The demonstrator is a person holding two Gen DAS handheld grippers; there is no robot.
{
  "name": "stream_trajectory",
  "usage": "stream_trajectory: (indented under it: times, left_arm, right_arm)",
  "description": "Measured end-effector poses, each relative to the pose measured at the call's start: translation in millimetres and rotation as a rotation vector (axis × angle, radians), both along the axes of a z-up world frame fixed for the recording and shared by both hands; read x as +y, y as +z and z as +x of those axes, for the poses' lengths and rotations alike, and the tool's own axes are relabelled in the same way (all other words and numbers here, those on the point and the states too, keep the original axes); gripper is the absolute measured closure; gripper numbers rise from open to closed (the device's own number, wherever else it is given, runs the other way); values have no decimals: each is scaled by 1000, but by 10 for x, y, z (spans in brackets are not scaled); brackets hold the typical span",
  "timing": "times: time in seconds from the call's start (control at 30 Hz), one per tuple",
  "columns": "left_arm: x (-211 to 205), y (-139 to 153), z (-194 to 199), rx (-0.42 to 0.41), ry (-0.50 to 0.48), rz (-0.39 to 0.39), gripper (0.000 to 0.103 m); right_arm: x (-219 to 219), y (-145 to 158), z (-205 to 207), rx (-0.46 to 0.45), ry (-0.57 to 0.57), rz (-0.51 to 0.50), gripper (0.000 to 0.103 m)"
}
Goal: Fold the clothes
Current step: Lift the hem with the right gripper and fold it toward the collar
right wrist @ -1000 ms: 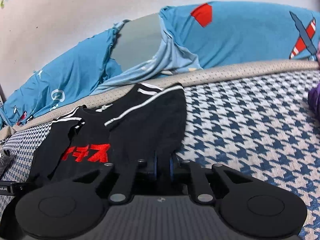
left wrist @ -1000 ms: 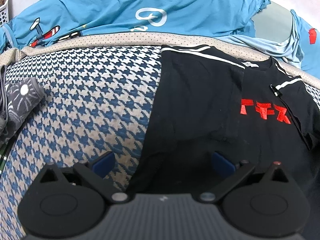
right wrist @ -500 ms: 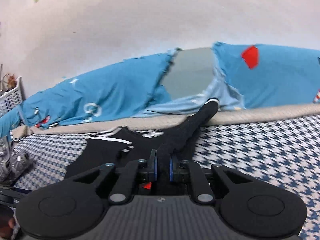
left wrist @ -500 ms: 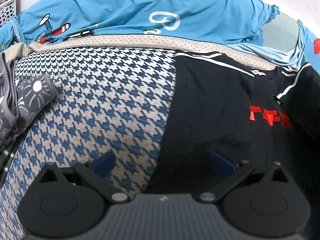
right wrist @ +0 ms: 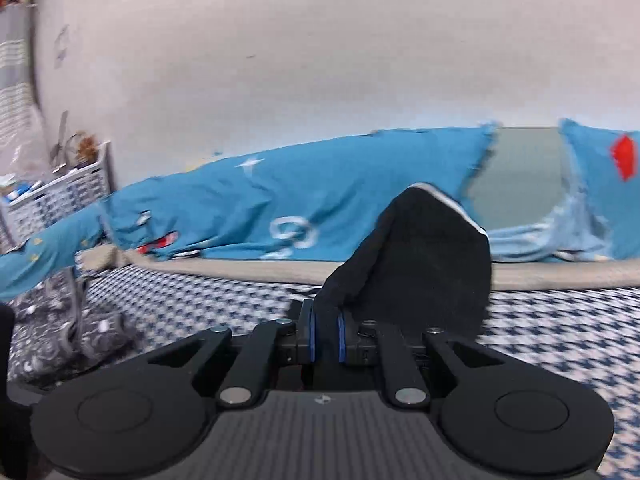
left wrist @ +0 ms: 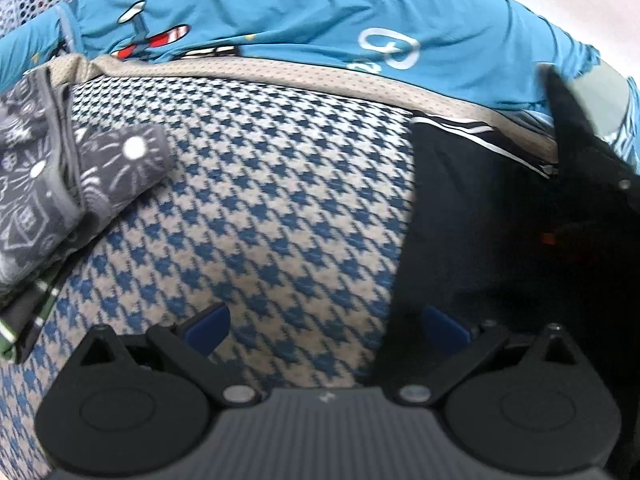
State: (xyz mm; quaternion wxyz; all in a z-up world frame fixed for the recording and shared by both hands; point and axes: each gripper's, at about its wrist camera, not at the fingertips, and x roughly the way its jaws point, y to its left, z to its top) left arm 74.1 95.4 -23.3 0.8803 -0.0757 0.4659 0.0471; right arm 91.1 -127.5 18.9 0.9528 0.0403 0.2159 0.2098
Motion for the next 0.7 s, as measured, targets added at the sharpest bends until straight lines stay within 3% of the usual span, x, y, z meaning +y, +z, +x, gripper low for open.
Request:
stream_trajectory:
  times: [0.33,0.5,0.6,0.7]
  left_arm:
    - [324,-52,-37,37,68,-13,0]
    - [391,-61,-52,35,89,-28,0]
    - [388,-53,-61,33,88,-30,0]
    - [381,-31,-57,24,88,-24,0]
  right_arm:
    - [722,-577,112,87,123,-58,91]
    - [709,-659,175,133,141,-36,85]
    - [681,-637,169,147,153,-20,73]
    - [659,-581,117,137,146,-39,70]
